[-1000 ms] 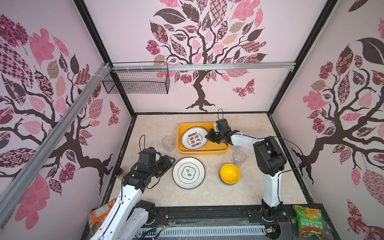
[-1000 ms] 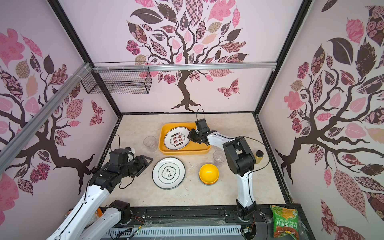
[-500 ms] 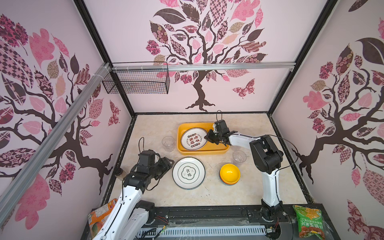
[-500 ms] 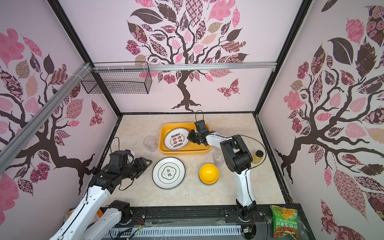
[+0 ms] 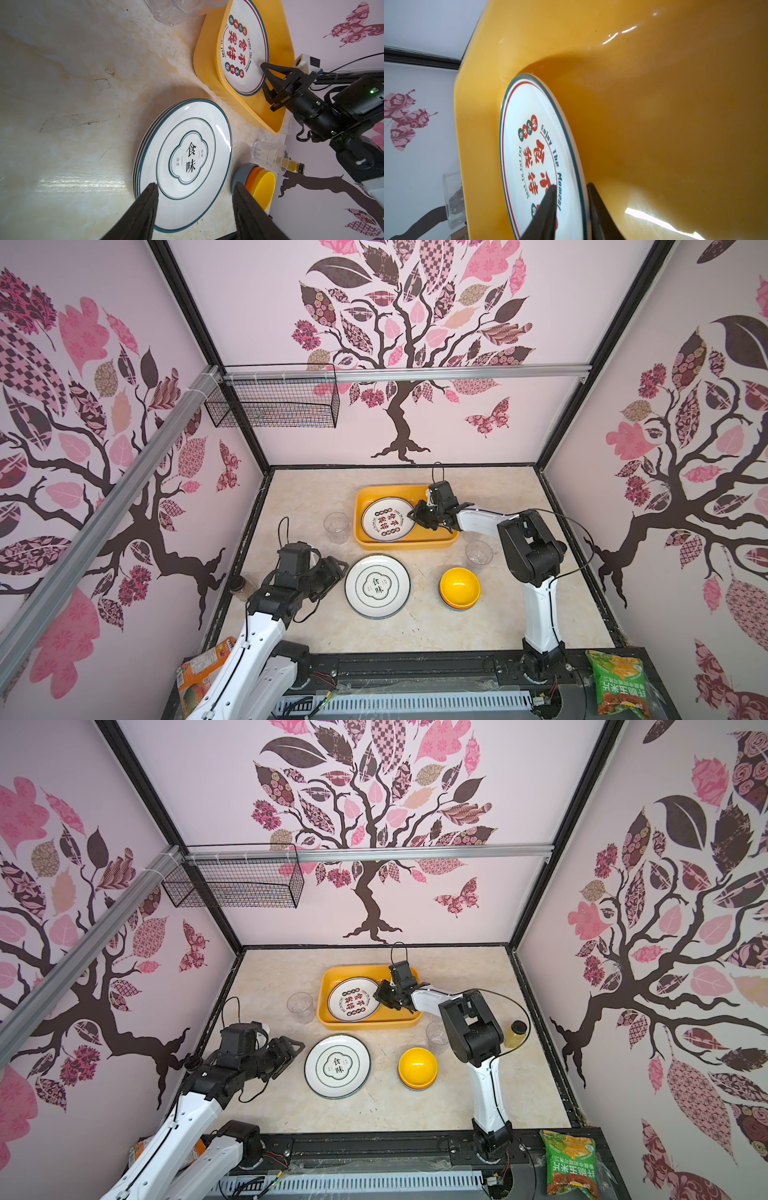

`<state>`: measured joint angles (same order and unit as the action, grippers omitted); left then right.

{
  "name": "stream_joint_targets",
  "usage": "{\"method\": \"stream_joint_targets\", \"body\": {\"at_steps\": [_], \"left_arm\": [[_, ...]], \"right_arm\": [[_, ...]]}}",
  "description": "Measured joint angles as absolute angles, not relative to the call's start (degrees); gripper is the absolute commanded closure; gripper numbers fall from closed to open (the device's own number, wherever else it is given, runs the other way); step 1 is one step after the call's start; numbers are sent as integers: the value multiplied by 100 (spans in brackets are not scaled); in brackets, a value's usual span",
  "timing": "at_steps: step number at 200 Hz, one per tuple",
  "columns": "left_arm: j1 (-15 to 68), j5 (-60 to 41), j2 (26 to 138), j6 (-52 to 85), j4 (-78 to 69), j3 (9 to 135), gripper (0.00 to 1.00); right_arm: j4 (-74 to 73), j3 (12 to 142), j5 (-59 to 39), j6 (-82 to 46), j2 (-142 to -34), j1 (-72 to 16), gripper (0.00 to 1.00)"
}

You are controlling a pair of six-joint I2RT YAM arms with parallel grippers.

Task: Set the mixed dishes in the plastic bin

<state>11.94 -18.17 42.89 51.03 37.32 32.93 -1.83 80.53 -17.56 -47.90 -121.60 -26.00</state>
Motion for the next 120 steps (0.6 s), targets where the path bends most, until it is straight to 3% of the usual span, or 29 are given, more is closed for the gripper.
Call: {"method": "stream_joint_targets", "body": {"at_steps": [73, 120], "left_arm": [[1120, -1817, 4303, 5096, 3712, 3223, 40], [1111, -1820, 4532, 5000, 3745, 3225, 40]], "right_arm": [[607, 8226, -1100, -4324, -12062, -2567, 64], [1068, 8145, -954, -3905, -11295, -2569, 59]]}}
